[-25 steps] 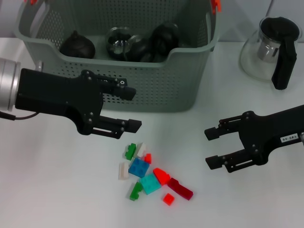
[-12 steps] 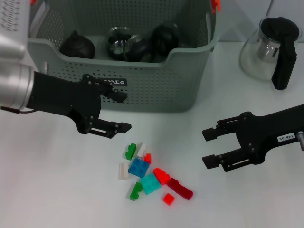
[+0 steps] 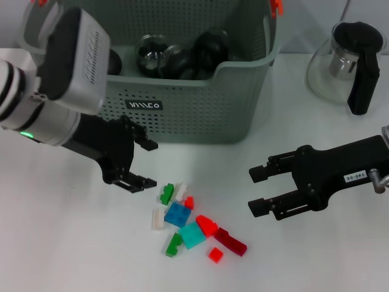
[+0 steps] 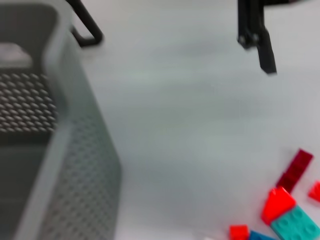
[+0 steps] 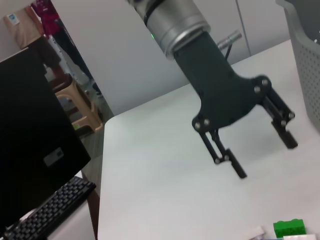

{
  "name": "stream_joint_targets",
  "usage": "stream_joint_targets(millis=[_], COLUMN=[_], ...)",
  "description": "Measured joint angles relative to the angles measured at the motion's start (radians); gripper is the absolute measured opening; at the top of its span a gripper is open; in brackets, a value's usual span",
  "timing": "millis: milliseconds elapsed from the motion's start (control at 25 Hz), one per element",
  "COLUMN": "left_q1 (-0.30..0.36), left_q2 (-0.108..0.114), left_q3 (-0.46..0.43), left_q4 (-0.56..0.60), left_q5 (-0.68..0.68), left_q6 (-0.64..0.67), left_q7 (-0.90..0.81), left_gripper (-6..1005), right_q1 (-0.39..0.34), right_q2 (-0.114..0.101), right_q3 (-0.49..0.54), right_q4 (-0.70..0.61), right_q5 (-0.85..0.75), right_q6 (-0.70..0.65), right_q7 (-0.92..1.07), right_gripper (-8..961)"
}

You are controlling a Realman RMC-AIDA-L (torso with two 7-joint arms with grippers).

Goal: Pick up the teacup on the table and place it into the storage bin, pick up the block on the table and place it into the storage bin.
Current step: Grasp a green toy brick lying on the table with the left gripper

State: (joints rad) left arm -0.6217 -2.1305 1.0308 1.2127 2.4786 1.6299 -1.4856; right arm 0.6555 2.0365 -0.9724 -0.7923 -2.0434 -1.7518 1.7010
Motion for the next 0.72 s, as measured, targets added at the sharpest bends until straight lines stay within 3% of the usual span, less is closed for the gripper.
stream_joint_targets(millis=[280, 720], left_q1=[-0.058, -0.091], left_q2=[0.005, -0.015], left_q3=[0.058, 0.143], left_q4=[-0.093, -0.173], left_q5=[0.050, 0.110], left_q6=[-0.064, -0.171], left_q7=[0.010, 0.009], left_gripper=[700, 697], right_q1=[-0.005, -0.011], right_q2=[0.009, 0.004], right_q3=[0.014, 0.028], right_q4=[0.001, 0.016], right_q5=[0.000, -0.004], right_q6=[0.002, 0.001], right_q7=[0.005, -0.002], right_gripper=[795, 795])
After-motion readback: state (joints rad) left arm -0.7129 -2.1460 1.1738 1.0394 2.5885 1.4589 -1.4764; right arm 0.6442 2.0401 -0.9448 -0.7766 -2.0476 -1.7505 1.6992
